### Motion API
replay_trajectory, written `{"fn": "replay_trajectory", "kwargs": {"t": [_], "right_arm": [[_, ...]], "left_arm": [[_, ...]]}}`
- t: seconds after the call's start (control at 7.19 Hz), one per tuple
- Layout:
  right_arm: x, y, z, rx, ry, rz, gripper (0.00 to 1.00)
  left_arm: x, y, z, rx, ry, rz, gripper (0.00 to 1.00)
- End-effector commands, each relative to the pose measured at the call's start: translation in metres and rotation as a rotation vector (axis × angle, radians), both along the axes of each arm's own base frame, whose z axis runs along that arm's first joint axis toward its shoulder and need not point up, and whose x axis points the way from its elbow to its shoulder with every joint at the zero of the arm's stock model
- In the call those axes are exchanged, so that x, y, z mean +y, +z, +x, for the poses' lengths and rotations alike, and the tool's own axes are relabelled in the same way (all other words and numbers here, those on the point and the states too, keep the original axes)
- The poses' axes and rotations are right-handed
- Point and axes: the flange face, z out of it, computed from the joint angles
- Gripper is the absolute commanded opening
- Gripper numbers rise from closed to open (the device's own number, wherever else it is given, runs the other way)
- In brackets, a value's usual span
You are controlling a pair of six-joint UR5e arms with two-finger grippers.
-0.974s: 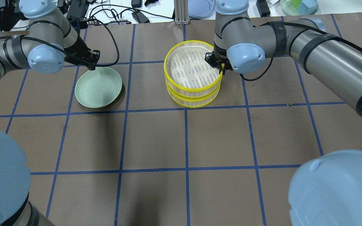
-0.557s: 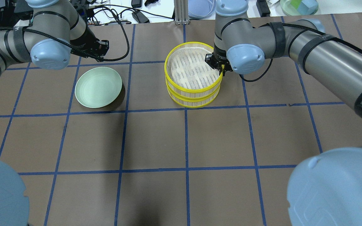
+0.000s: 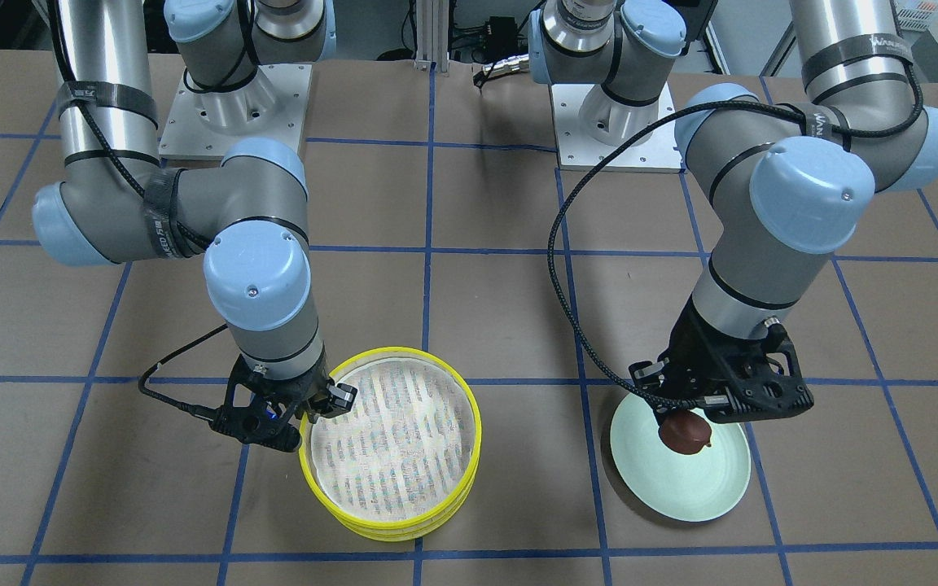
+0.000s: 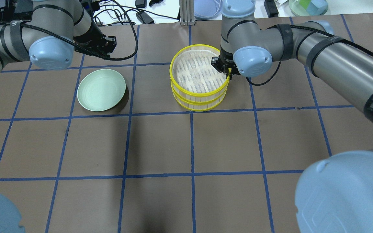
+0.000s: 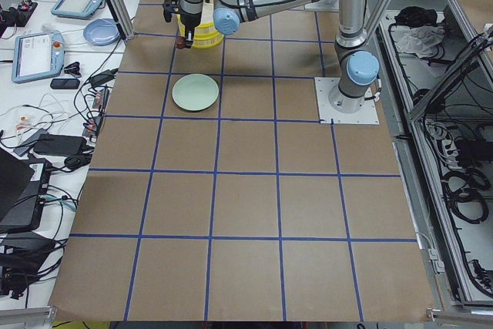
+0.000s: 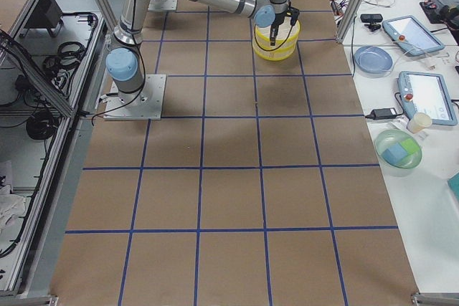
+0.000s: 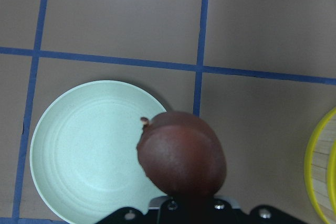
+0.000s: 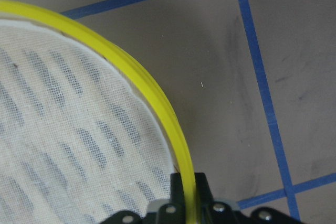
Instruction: Stack buns with steamer
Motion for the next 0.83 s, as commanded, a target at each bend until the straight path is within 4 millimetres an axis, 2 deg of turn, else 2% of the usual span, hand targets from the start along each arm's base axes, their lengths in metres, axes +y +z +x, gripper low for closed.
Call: {"fn": "replay_trajectory", "kwargs": {"t": [0.0,0.14,0.28,0.42,0.56,0.7], "right_arm": [[0.003,0.0,0.0,-0.008,0.005,0.001,0.73],[0.003,0.008,0.0,-0.011,0.007,-0.017,0.84],[0.001,0.025,-0.002,-0.009,0.015,-0.078,0.95],[0.008,0.055,-0.008,-0.016,0.006,-0.112,0.99],[0.032,0.1,-0.013,-0.026,0.01,-0.101,0.99],[0.053,0.137,-0.026,-0.021,0.019,-0.083,0.99]], "left_arm": [[0.005,0.007,-0.012,0.008,0.016,-0.008,0.0],[0.008,0.014,-0.016,0.008,0.012,-0.019,0.0],[0.008,0.014,-0.016,0.01,0.011,-0.019,0.0],[0.008,0.011,-0.022,0.041,0.037,-0.013,0.0],[0.007,0.007,-0.039,0.121,0.125,-0.011,0.0],[0.01,0.002,-0.067,0.138,0.129,-0.018,0.0]]}}
